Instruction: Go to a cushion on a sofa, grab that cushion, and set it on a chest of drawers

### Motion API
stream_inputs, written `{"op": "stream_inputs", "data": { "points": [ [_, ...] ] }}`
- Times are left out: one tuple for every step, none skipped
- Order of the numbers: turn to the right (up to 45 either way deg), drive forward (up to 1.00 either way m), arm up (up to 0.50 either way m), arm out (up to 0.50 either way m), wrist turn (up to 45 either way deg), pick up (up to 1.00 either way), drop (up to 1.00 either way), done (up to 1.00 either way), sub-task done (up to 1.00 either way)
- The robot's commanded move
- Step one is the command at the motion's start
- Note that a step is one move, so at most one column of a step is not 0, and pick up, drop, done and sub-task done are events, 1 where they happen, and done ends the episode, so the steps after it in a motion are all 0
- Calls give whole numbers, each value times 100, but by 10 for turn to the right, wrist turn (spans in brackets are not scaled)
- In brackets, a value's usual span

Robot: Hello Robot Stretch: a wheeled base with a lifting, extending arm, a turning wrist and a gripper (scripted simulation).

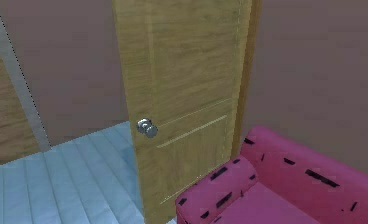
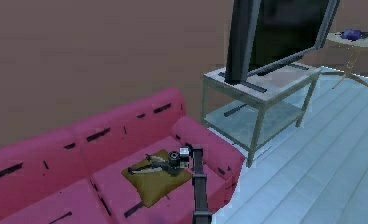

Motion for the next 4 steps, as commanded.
{"op": "stream_inputs", "data": {
  "points": [
    [0,0,-30,0,0,0,0,0,0],
    [0,0,0,0,0,100,0,0,0],
    [0,0,10,0,0,0,0,0,0],
    [0,0,50,0,0,0,0,0,0]
  ]
}}
